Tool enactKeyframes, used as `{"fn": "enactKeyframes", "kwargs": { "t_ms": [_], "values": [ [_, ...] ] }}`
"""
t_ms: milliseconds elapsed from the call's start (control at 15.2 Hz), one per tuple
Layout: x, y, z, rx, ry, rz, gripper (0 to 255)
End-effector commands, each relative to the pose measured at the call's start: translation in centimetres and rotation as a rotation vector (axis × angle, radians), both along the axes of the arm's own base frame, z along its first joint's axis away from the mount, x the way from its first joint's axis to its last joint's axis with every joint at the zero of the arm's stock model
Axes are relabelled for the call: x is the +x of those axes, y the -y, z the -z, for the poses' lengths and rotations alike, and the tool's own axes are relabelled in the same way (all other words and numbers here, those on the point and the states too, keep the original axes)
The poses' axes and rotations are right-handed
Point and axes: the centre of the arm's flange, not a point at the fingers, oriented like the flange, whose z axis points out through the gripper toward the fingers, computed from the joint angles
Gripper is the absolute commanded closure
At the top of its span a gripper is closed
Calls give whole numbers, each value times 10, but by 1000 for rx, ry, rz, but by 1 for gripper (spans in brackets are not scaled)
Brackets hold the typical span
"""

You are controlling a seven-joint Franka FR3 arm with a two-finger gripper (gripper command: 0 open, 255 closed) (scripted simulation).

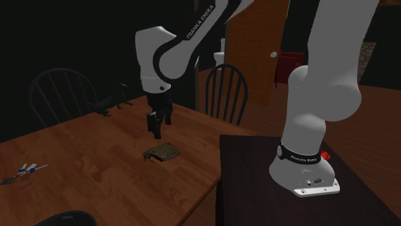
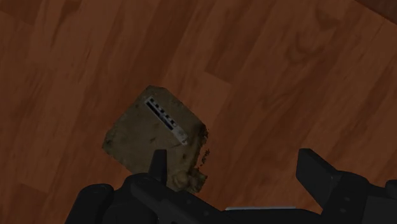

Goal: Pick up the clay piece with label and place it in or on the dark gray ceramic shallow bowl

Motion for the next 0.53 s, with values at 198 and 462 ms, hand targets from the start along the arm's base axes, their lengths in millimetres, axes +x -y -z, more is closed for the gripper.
{"fn": "enactKeyframes", "kwargs": {
  "t_ms": [198, 462],
  "values": [
    [38, 12, 55, -17, 1, 56, 0],
    [66, 23, 98, -30, 1, 101, 0]
  ]
}}
